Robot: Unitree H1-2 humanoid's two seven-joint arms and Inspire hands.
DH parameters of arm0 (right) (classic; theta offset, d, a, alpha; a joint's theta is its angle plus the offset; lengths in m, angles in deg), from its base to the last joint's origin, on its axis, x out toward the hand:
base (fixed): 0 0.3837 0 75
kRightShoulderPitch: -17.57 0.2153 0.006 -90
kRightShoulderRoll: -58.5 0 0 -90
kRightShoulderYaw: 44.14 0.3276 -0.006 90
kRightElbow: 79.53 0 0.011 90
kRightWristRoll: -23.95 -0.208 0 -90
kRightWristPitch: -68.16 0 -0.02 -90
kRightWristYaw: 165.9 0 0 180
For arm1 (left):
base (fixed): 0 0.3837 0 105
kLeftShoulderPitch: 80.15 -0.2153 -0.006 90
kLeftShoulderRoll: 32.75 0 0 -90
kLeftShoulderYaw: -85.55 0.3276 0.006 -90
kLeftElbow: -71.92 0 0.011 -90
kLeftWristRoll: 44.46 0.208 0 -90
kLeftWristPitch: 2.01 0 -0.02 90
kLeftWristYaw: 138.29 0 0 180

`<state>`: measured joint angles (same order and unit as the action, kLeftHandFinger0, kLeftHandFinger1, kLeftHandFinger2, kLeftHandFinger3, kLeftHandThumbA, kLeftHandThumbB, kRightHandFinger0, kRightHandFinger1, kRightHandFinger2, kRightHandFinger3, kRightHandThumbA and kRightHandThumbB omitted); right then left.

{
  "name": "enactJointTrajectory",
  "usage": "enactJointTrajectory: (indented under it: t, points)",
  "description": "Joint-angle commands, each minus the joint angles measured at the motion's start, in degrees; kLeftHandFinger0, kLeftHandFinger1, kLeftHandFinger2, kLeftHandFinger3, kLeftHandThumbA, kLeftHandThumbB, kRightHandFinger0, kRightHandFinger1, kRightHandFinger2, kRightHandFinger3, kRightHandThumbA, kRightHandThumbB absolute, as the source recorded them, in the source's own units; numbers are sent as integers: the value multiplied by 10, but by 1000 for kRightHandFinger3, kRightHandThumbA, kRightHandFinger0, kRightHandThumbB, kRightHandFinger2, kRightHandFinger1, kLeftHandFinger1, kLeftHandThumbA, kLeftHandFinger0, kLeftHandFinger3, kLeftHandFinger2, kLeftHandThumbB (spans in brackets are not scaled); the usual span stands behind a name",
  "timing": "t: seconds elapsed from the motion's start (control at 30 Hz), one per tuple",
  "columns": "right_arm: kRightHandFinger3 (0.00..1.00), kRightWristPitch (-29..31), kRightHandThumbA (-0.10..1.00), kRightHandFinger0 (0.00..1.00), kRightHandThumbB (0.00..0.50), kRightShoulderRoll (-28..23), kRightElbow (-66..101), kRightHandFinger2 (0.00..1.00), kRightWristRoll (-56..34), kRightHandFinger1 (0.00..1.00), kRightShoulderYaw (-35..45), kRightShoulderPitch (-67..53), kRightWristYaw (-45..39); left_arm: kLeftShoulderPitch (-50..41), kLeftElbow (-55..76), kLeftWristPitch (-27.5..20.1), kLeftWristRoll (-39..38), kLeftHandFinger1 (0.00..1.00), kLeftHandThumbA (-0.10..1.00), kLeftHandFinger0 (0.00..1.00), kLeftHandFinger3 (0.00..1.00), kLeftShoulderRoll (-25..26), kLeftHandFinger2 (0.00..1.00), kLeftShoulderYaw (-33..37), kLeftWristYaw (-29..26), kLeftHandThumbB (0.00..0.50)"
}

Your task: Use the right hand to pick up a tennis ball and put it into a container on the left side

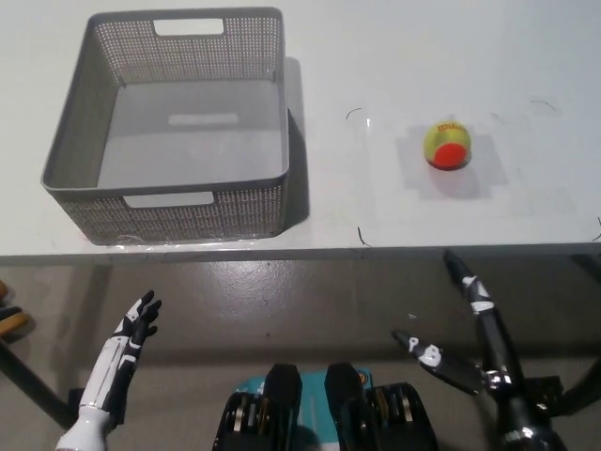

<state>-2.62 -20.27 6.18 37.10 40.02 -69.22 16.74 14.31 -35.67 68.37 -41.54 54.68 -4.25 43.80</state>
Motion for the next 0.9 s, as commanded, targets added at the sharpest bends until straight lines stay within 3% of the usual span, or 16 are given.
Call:
enactJointTrajectory:
  t: [0.0, 0.03, 0.07, 0.17, 0.23, 0.27, 0.4, 0.67, 0.87]
  points:
    - [1000, -38, 1000, 1000, 373, -8, 123, 1000, 85, 1000, 9, -21, 12, 10, 10, -38, 5, 1000, 1000, 1000, 1000, 12, 1000, -2, 5, 222]
    - [1000, -47, 1000, 1000, 372, -9, 141, 1000, 92, 1000, 11, -22, 9, 9, 12, -35, 6, 1000, 1000, 1000, 1000, 12, 1000, -2, 5, 221]
    - [1000, -62, 1000, 1000, 405, -11, 170, 1000, 106, 1000, 16, -21, 6, 8, 15, -33, 7, 1000, 1000, 1000, 1000, 11, 1000, -1, 5, 212]
    - [1000, -91, 1000, 1000, 441, -19, 225, 1000, 148, 1000, 27, -7, -3, 11, 9, -40, 7, 1000, 1000, 1000, 1000, 10, 1000, -1, 5, 201]
    - [1000, -136, 1000, 1000, 493, -26, 263, 1000, 192, 1000, 37, 20, -21, 11, 7, -39, 4, 1000, 1000, 1000, 1000, 10, 1000, -2, 7, 219]
    - [1000, -147, 1000, 1000, 496, -29, 271, 1000, 200, 1000, 39, 29, -27, 11, 7, -39, 4, 1000, 1000, 1000, 1000, 11, 1000, -2, 7, 221]
    - [1000, -205, 1000, 1000, 500, -52, 279, 1000, 221, 1000, 51, 88, -52, 9, 10, -35, 13, 1000, 1000, 1000, 1000, 14, 1000, 1, 7, 218]
    - [1000, -309, 1000, 1000, 446, -113, 247, 1000, 267, 1000, 53, 237, -116, 9, 12, -33, 11, 1000, 1000, 1000, 1000, 14, 1000, 2, 13, 225]
    - [1000, -353, 1000, 1000, 436, -134, 163, 1000, 275, 1000, 40, 340, -131, 9, 10, -32, 13, 1000, 1000, 1000, 1000, 12, 1000, 3, 14, 231]
